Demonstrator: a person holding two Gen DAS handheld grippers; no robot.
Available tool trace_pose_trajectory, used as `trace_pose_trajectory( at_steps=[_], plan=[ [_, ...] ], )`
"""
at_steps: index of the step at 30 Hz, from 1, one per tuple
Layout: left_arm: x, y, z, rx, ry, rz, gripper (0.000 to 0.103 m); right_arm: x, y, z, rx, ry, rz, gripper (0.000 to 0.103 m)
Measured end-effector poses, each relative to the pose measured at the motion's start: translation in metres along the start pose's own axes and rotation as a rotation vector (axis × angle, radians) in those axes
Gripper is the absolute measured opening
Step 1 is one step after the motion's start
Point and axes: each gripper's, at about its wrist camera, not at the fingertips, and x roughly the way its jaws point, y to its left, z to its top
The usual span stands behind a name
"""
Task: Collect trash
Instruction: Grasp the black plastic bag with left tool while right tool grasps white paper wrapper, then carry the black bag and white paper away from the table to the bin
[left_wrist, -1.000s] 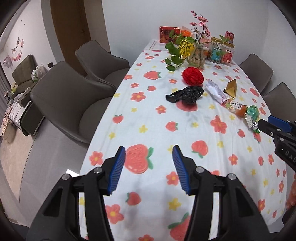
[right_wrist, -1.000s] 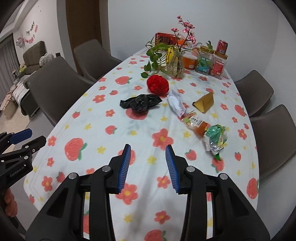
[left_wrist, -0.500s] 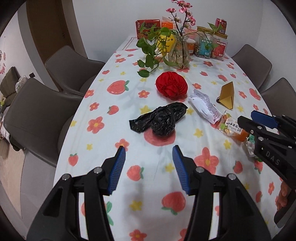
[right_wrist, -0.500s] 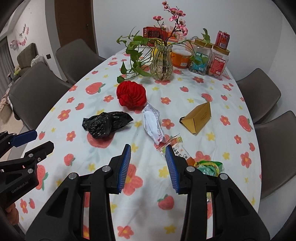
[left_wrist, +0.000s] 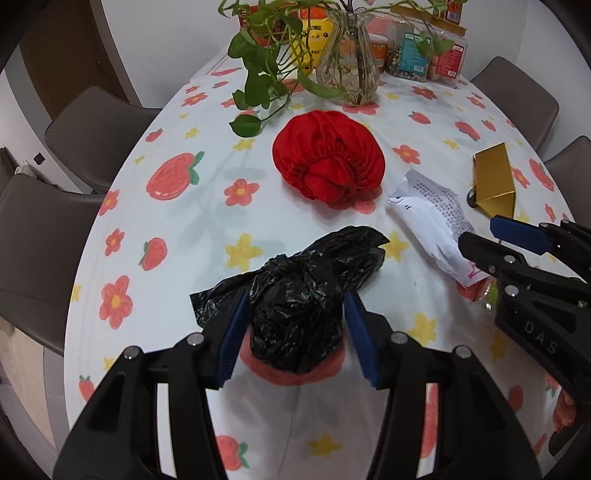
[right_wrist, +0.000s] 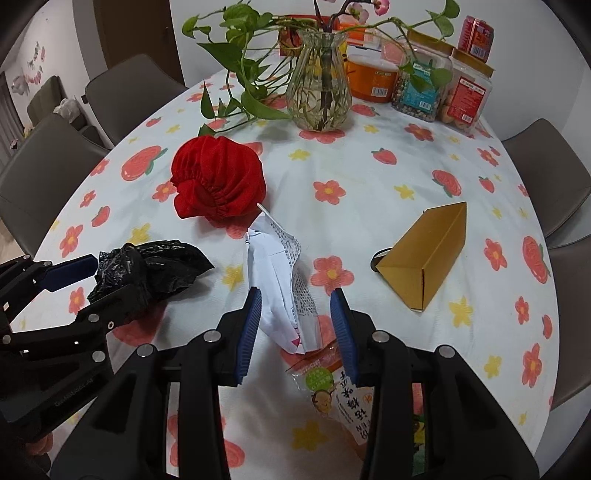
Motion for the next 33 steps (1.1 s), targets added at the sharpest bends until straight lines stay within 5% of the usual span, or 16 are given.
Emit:
trace_pose_trajectory(
  at_steps=[3, 6, 9, 22, 33],
  plan=[
    [0.015, 0.003, -0.001, -0.014, 0.022, -0.014, 0.049, 0.010, 0.003, -0.001, -0.011, 0.016, 0.022, 0.037],
    [0.018, 0.008, -0.002, -0.032, 0.021, -0.029, 0.039, 0.014, 0.007, -0.002, -0.022, 0.026, 0.052, 0.013],
    [0.015, 0.011, -0.001, -0.042, 0.017, -0.049, 0.033, 0.009, 0.010, -0.003, -0.020, 0.016, 0.070, 0.001],
    [-0.050, 0.035, -0.026, -0.099, -0.039, -0.050, 0.030, -0.062, 0.037, -0.017, -0.039, -0.058, 0.114, 0.001],
    [-0.131, 0.086, -0.116, -0.223, -0.061, 0.044, 0.030, -0.127, 0.111, -0.064, -0.153, -0.095, 0.202, 0.001]
  ],
)
